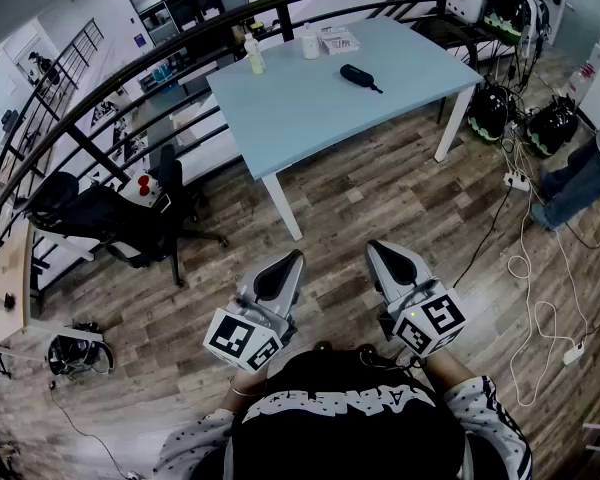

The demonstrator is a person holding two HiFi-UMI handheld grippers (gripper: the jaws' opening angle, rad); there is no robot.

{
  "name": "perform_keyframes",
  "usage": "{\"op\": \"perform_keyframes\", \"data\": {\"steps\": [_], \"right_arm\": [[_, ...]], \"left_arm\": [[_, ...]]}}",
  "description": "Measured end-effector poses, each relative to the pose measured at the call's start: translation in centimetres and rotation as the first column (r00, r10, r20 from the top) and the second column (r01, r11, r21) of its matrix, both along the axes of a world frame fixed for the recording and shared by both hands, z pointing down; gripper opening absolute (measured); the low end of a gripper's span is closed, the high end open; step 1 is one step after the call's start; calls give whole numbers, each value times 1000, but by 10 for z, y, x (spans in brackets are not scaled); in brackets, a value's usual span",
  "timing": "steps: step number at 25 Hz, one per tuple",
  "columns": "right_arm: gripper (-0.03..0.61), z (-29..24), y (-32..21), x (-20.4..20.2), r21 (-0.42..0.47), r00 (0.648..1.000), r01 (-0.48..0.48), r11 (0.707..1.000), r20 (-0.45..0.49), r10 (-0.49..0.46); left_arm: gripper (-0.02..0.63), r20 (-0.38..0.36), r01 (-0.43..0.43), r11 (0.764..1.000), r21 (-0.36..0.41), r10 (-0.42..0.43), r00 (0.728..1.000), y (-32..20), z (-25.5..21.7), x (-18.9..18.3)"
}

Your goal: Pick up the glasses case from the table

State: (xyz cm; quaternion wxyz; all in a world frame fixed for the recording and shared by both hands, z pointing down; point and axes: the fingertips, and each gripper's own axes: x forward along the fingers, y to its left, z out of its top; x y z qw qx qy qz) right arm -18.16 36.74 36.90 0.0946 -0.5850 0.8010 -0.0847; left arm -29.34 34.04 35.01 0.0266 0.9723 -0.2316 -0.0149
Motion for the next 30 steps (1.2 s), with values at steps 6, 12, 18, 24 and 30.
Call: {"op": "perform_keyframes", "data": {"steps": [6,12,18,24,30], "right_arm": [[5,4,3,12,5,1000,-1,1000,22,1],[5,8,3,30,5,998,-6,1000,66,6],[5,8,10,55,6,996,-14,1000,90,13],[5,18,23,75,-14,995,2,1000,99,-1],[5,24,32,97,-26,994,-18,1000,111,21]], "left_arm": [[0,-1,10,1000,-3,-10,1000,3,1,9],[0,5,33,999,-6,-33,999,5,4,17],[0,20,48,999,-11,-48,999,11,8,34],[0,21,55,998,-23,-54,998,22,15,55],[0,29,39,999,-36,-38,999,26,21,76]]}}
